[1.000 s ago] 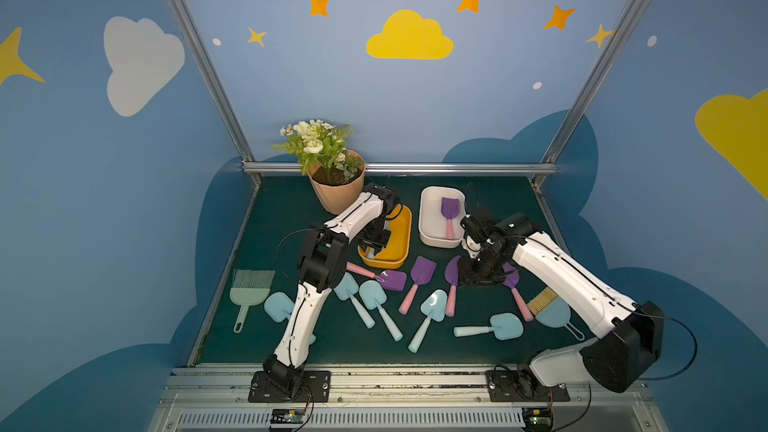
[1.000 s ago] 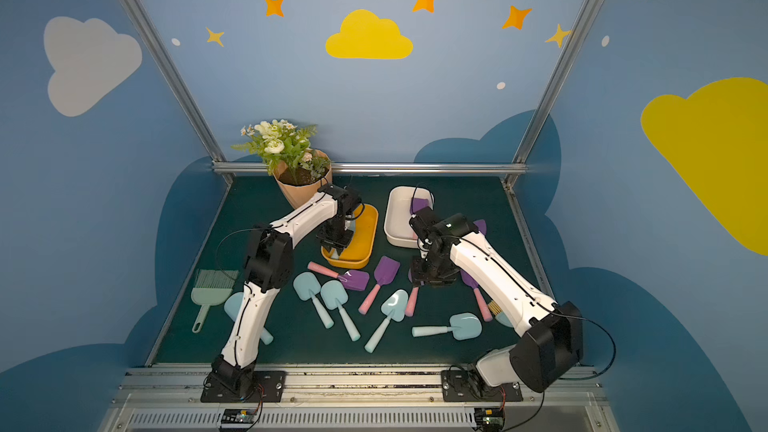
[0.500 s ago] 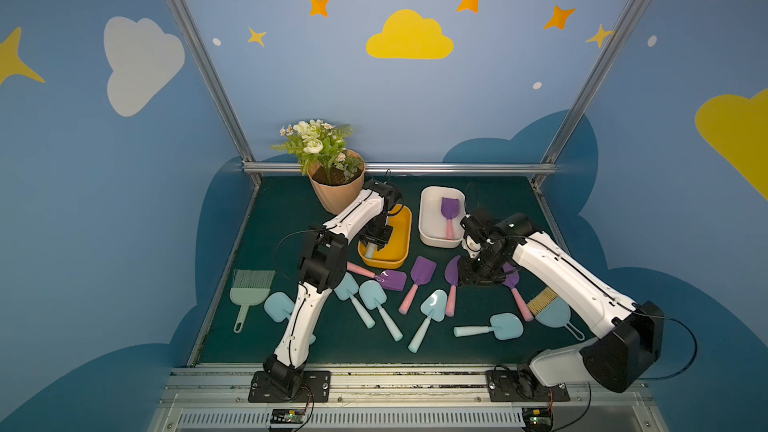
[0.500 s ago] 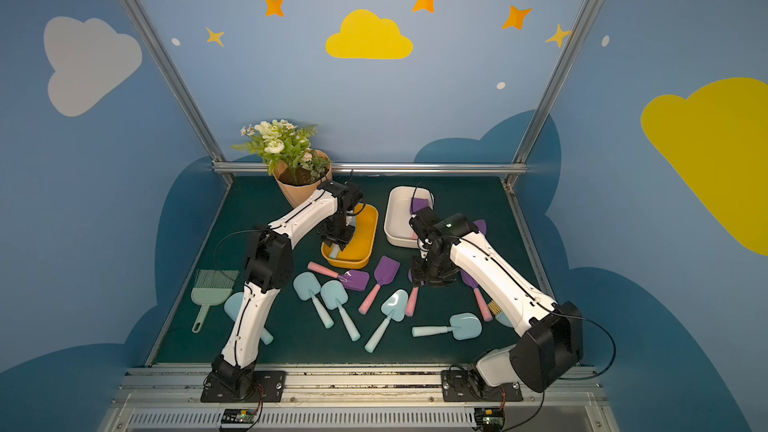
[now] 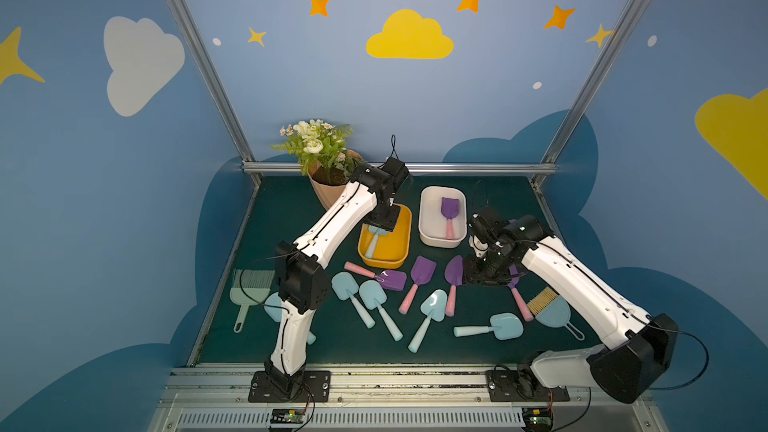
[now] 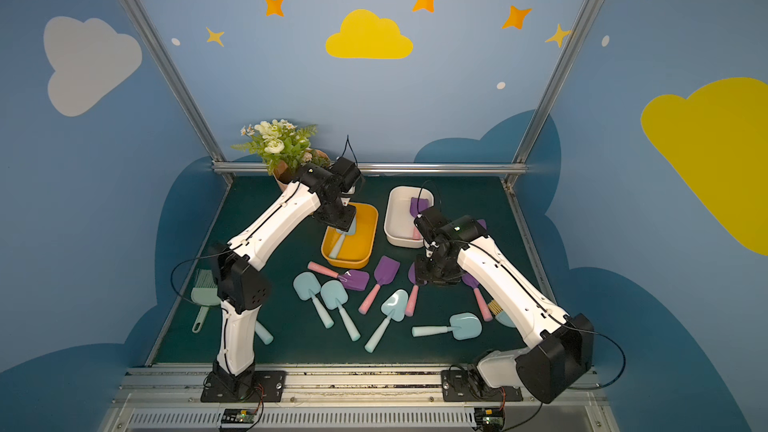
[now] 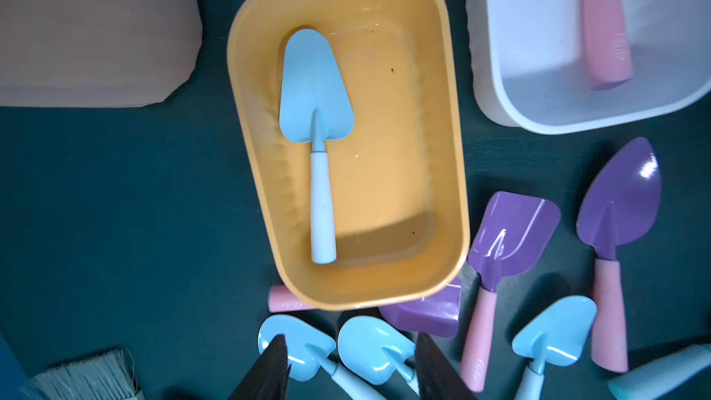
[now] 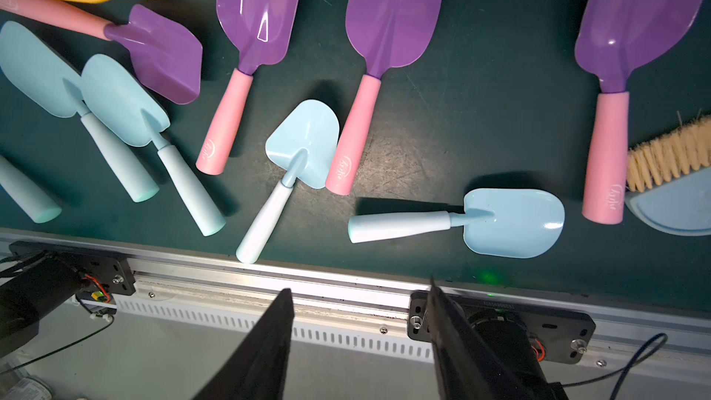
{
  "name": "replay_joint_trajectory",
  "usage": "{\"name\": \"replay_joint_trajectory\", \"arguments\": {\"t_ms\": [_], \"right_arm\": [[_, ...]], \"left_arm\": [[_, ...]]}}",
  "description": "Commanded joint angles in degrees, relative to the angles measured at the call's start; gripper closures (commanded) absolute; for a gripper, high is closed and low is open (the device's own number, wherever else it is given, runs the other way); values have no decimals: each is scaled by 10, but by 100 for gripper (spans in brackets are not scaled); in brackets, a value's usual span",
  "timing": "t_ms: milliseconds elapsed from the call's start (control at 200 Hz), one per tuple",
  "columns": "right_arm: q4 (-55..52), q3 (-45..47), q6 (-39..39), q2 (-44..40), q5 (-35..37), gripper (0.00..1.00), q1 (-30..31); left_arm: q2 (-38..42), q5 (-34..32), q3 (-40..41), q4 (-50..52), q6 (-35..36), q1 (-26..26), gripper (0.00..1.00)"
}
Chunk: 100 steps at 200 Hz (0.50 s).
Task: Sort the small shovels by color and place them into the storage box
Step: Place the shovel in the storage box.
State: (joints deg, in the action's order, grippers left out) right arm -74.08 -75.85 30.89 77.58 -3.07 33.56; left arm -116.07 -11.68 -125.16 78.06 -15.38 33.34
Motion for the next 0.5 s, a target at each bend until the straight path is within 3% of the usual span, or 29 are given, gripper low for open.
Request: {"name": "replay_joint_trajectory", "arguments": {"t_ms": [0, 255, 496], "right_arm": [[-21, 0, 20, -29, 25, 43, -4], [-21, 43, 50, -66, 29, 43, -9], [11, 96, 39, -73, -27, 43, -10]], "left_arm": [[45, -10, 46, 22, -34, 11, 55], [172, -20, 221, -14, -92, 35, 54], [258, 1, 362, -58, -136, 52, 54]]}}
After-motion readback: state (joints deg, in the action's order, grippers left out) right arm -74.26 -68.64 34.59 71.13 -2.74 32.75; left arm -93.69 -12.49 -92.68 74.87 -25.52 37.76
